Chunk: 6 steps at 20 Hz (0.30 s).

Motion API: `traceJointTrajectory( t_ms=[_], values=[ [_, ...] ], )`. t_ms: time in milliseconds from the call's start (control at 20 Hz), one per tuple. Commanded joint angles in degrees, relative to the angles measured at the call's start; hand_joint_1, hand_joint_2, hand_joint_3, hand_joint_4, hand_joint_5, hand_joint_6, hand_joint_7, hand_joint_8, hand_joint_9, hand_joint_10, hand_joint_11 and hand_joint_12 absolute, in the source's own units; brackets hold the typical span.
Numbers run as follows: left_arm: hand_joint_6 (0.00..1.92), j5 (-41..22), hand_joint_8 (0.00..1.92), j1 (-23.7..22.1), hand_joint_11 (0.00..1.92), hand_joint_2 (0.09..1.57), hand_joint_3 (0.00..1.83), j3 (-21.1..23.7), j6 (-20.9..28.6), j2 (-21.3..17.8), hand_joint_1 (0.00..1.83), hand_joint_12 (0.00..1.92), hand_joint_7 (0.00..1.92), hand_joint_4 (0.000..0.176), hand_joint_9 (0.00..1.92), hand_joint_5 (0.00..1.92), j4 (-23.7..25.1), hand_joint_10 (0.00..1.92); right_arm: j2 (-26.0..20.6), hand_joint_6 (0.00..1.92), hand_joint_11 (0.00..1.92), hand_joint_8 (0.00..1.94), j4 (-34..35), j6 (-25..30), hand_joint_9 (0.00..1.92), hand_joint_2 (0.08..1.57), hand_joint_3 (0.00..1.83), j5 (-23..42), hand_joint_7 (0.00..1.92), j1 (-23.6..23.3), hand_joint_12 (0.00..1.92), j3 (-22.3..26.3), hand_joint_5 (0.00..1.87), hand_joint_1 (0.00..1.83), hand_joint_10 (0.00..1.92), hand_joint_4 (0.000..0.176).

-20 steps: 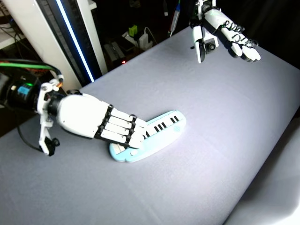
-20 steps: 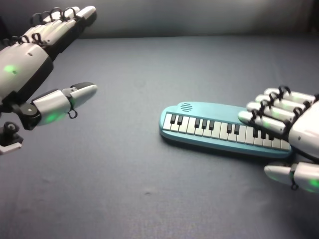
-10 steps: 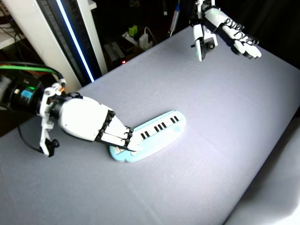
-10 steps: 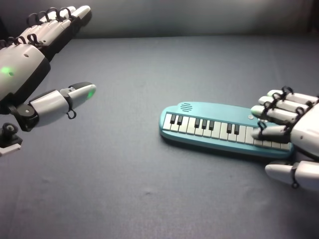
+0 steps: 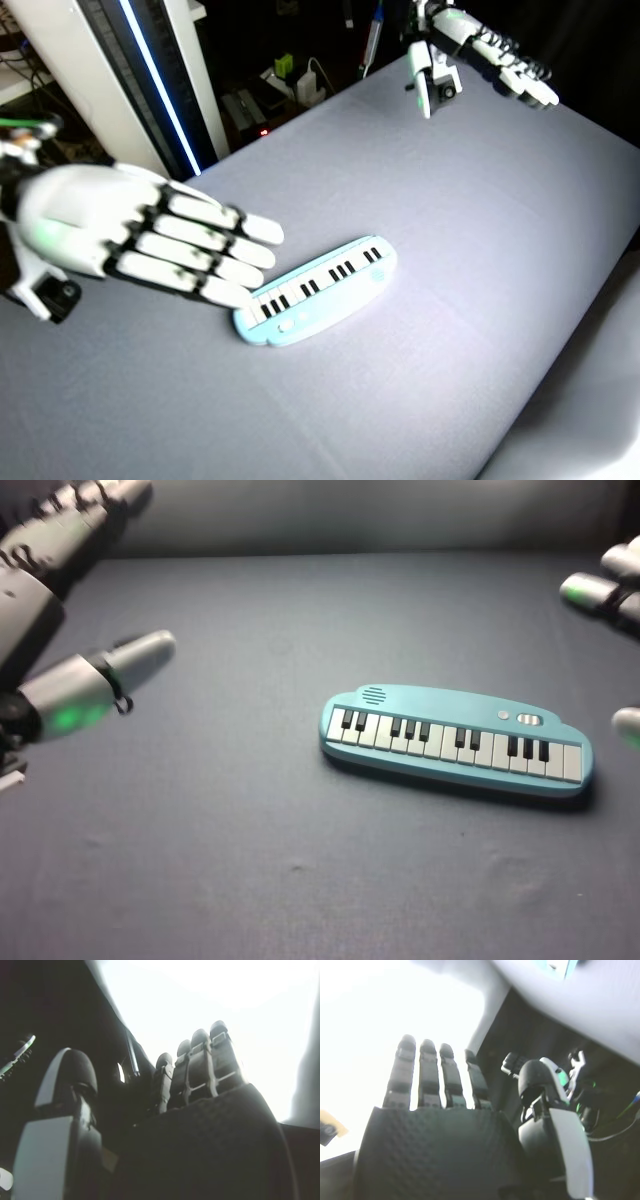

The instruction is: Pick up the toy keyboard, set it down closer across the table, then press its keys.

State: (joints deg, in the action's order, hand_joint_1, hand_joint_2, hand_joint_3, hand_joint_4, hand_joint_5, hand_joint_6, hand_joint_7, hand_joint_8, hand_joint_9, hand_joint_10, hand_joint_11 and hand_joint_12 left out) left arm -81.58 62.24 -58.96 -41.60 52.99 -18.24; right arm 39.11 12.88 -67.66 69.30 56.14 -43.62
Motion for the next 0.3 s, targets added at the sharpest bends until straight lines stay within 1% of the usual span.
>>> traceJointTrajectory(
  t_ms=[0,50,100,150,200,250],
  values=[
    [0.0,-10.79,0.0,-0.04,0.0,1.29,0.0,0.17,0.12,-0.61,0.27,0.0,0.0,0.154,0.0,0.0,0.21,0.0,-0.9,0.0,0.0,0.0,0.3,0.46,0.0,1.36,0.0,12.87,0.0,0.14,0.0,0.3,0.0,0.14,0.0,0.098],
    [0.0,-12.64,0.0,0.38,0.0,1.28,0.0,0.6,0.11,-0.98,0.22,0.0,0.0,0.155,0.0,0.0,0.15,0.0,-1.46,0.0,0.0,0.0,0.37,1.21,0.0,1.34,0.0,15.36,0.0,1.34,0.0,0.58,0.0,0.17,0.0,0.114],
    [0.0,-14.6,0.0,0.97,0.0,1.28,0.0,1.16,0.0,-1.45,0.22,0.0,0.0,0.155,0.0,0.0,0.04,0.0,-1.94,0.0,0.0,0.0,0.4,3.06,0.0,1.34,0.0,18.28,0.0,2.71,0.0,0.58,0.0,0.17,0.0,0.114],
    [0.0,-16.31,0.0,1.41,0.0,1.29,0.0,1.62,-0.18,-1.82,0.16,0.0,0.0,0.11,0.0,0.0,-0.03,0.0,-2.17,0.0,0.0,0.0,0.49,4.4,0.0,1.33,0.0,20.64,0.0,3.68,0.0,0.53,0.0,0.25,0.0,0.037],
    [0.0,-17.47,0.0,1.72,0.0,1.29,0.0,2.1,-0.29,-2.35,0.16,0.0,0.0,0.11,0.0,0.0,-0.07,0.0,-2.48,0.0,0.0,0.0,0.62,5.25,0.0,1.33,0.0,22.73,0.0,4.54,0.0,0.6,0.0,0.25,0.0,0.037],
    [0.0,-17.49,0.0,1.69,0.0,1.29,0.0,2.63,-1.03,-2.9,0.23,0.0,0.0,0.125,0.0,0.0,0.31,0.0,-2.84,0.0,0.0,0.0,0.73,5.61,0.0,1.31,0.0,24.99,0.0,5.13,0.0,0.88,0.0,0.25,0.0,0.024]
  ],
)
